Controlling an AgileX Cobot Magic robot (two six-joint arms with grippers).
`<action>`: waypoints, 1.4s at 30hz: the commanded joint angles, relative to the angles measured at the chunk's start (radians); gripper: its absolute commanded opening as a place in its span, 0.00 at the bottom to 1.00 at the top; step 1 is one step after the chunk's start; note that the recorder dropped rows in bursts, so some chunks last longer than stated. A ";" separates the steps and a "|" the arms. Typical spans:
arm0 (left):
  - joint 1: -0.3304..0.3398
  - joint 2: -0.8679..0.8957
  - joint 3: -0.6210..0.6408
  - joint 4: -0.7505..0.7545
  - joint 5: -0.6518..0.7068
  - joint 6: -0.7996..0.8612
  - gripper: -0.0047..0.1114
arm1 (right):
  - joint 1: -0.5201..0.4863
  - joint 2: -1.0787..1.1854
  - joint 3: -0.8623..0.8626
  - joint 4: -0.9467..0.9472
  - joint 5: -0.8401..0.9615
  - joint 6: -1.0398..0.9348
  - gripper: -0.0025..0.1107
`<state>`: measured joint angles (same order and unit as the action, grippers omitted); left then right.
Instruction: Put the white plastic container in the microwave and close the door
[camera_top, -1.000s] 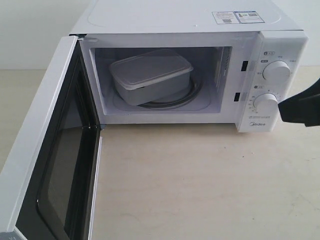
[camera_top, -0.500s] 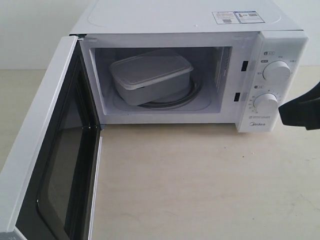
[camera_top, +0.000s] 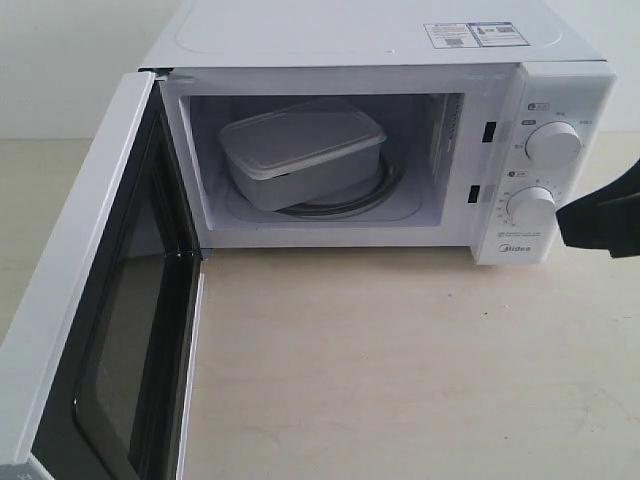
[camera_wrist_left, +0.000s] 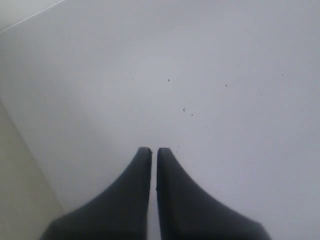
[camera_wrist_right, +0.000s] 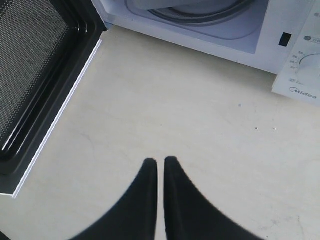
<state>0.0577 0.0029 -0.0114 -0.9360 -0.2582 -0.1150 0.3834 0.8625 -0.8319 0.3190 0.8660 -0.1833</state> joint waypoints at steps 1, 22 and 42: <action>0.001 0.007 -0.120 0.106 0.232 0.013 0.08 | -0.005 -0.003 -0.005 -0.002 -0.002 -0.009 0.02; 0.001 0.859 -0.978 0.551 1.444 0.344 0.08 | -0.005 -0.003 -0.005 -0.040 0.015 -0.009 0.02; -0.013 1.104 -0.866 0.208 1.479 0.691 0.08 | -0.005 -0.003 -0.005 0.008 -0.063 -0.008 0.02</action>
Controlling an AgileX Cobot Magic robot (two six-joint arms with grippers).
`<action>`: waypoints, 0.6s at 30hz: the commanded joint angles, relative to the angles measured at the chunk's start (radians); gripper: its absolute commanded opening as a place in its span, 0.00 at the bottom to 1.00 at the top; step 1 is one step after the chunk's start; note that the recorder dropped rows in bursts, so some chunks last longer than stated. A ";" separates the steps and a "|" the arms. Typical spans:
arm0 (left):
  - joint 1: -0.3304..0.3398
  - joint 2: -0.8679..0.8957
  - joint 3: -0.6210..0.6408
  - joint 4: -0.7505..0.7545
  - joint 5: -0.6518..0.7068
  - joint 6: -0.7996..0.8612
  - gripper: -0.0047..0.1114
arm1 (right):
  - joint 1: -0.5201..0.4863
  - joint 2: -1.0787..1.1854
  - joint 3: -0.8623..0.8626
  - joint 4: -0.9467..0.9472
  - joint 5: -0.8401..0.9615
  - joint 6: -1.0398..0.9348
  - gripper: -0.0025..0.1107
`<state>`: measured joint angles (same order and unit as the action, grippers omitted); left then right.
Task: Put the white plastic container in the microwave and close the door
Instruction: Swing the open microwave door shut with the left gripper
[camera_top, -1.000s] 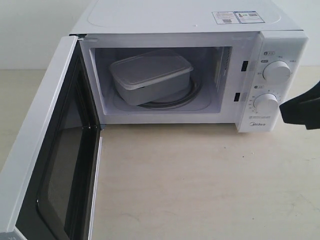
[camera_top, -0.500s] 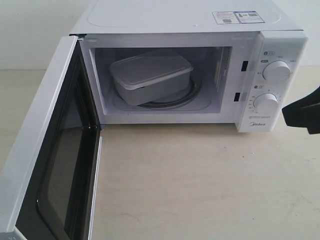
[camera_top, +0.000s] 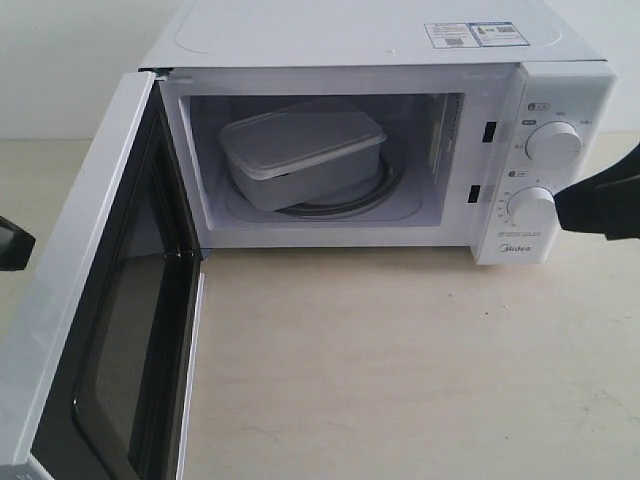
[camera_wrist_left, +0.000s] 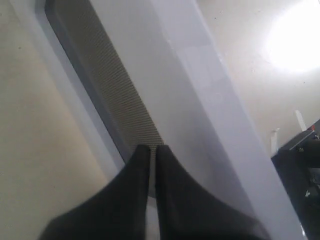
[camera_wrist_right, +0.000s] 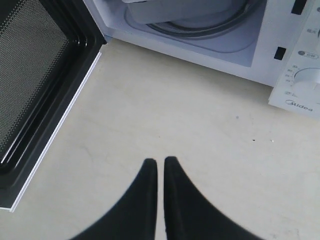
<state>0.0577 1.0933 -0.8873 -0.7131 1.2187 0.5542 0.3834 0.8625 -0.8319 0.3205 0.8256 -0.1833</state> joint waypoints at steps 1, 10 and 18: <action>-0.026 0.018 0.010 -0.020 0.002 0.027 0.08 | -0.005 -0.003 -0.005 0.006 -0.027 -0.008 0.02; -0.265 0.059 0.010 -0.038 -0.095 0.018 0.08 | -0.005 -0.003 -0.005 0.050 -0.109 0.001 0.02; -0.440 0.141 0.006 -0.132 -0.258 0.057 0.08 | -0.005 -0.104 -0.005 0.056 -0.194 0.020 0.02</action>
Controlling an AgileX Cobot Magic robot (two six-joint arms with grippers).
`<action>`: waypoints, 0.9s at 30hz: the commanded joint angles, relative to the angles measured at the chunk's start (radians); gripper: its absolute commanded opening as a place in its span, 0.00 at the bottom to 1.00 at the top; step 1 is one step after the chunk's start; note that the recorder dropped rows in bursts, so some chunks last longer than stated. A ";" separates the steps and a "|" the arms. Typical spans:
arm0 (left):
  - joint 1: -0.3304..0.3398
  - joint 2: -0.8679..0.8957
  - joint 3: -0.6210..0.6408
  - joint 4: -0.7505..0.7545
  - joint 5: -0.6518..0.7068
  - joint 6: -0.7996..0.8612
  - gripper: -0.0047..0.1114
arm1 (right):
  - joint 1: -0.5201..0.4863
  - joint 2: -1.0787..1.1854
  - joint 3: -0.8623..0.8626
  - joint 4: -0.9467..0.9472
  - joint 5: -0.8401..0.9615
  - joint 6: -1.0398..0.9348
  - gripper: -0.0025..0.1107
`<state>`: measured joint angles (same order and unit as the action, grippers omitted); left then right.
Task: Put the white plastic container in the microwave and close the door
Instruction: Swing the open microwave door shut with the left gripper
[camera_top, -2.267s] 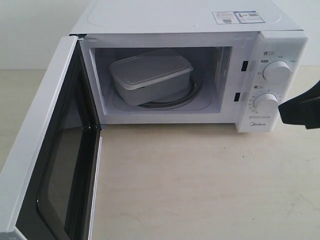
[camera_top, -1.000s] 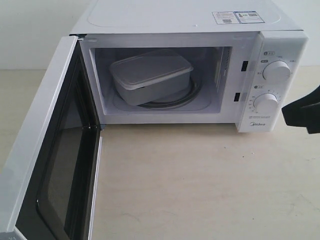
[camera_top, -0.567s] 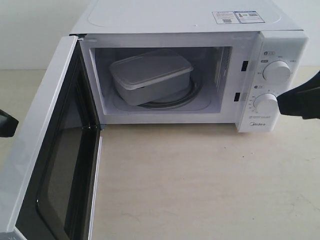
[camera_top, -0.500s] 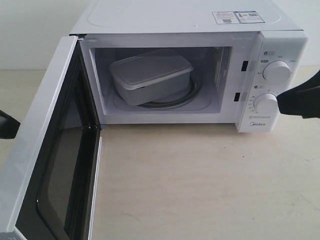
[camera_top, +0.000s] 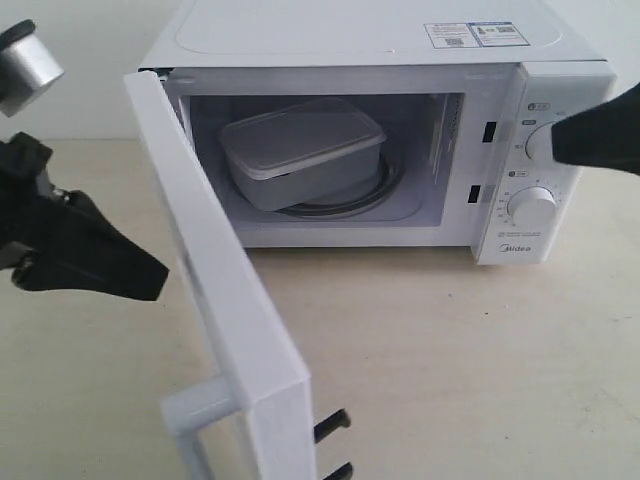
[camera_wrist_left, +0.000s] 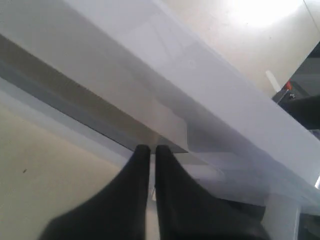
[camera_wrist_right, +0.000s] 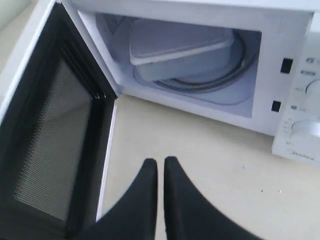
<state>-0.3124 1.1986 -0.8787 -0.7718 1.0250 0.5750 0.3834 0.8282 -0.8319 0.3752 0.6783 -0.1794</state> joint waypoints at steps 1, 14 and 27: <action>-0.087 0.050 -0.005 -0.086 -0.073 0.056 0.08 | -0.005 -0.086 -0.005 0.002 -0.047 0.016 0.02; -0.247 0.287 -0.273 -0.100 -0.200 0.073 0.08 | -0.005 -0.145 -0.005 0.002 0.026 0.057 0.02; -0.247 0.203 -0.341 0.035 -0.099 0.045 0.08 | -0.005 -0.236 0.210 -0.039 -0.103 0.098 0.02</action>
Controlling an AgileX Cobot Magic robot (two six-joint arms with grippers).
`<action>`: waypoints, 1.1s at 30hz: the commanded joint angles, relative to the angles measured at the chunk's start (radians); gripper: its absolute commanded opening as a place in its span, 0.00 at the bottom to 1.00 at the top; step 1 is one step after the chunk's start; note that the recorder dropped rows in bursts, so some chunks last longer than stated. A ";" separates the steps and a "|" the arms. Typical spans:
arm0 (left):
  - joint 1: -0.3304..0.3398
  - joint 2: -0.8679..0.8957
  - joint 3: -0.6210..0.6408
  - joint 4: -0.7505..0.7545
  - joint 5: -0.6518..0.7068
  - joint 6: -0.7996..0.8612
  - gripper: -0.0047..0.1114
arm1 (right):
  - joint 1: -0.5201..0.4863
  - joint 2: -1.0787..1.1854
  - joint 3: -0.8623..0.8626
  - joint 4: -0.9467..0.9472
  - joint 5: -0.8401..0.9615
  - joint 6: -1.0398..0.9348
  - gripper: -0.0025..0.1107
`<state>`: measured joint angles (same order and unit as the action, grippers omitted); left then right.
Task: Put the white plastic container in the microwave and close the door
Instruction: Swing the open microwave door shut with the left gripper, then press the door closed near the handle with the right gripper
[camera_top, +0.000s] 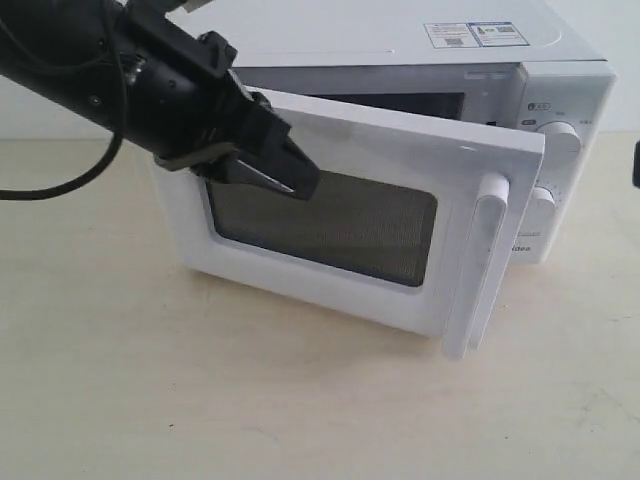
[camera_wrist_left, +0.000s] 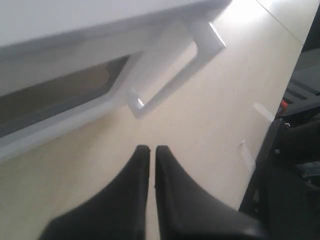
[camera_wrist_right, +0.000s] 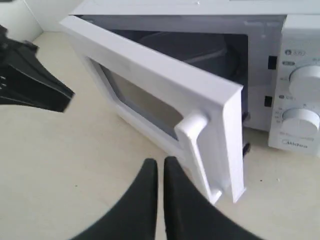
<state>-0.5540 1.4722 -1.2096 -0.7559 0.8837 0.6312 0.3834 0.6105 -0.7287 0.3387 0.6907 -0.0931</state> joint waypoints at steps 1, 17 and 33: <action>-0.005 -0.094 -0.011 0.024 0.047 -0.012 0.08 | -0.005 -0.018 0.140 0.019 -0.162 0.011 0.02; -0.005 -0.433 0.114 0.196 -0.007 -0.190 0.08 | -0.002 0.162 0.228 0.071 -0.640 -0.003 0.02; -0.005 -0.513 0.243 0.199 -0.052 -0.190 0.08 | 0.115 0.518 0.228 0.057 -1.052 -0.003 0.02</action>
<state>-0.5555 0.9768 -0.9707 -0.5586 0.8163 0.4480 0.4971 1.0862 -0.5051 0.4024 -0.2923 -0.0725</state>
